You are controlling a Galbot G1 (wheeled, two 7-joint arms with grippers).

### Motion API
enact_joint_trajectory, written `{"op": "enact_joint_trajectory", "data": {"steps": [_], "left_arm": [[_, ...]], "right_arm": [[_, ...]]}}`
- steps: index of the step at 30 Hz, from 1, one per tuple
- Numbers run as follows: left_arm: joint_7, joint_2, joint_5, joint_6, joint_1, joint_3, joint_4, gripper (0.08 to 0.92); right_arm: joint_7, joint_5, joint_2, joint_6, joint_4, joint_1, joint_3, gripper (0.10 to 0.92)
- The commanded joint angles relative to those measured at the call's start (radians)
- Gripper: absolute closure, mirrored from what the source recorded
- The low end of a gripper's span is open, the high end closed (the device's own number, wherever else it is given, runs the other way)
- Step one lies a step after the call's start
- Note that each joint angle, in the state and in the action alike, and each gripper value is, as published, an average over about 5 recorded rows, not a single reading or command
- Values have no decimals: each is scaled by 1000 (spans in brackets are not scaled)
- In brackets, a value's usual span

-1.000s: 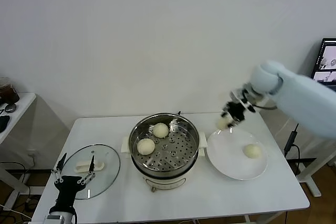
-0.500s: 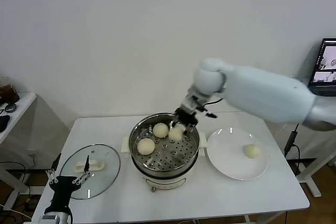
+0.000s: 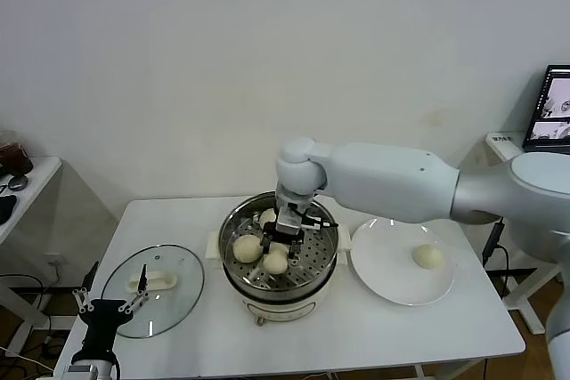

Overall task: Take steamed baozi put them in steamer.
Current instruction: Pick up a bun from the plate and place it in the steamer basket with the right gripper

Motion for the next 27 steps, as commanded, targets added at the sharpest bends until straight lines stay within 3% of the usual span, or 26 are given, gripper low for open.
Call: {"op": "enact_joint_trajectory", "data": {"steps": [1, 9, 19, 27], "left_arm": [[-1, -1, 0, -1, 1, 0, 1, 177], [-1, -5, 1, -3, 2, 2, 2, 177], [-1, -3, 2, -1, 1, 3, -4, 177], [0, 17, 0, -1, 7, -4, -6, 177]], "right_arm": [[-4, -89, 46, 142, -16, -12, -33, 517], [-12, -80, 23, 146, -7, -13, -32, 467], [-5, -48, -51, 103, -11, 31, 46, 222], [-26, 80, -331, -171, -7, 91, 107, 203]]}}
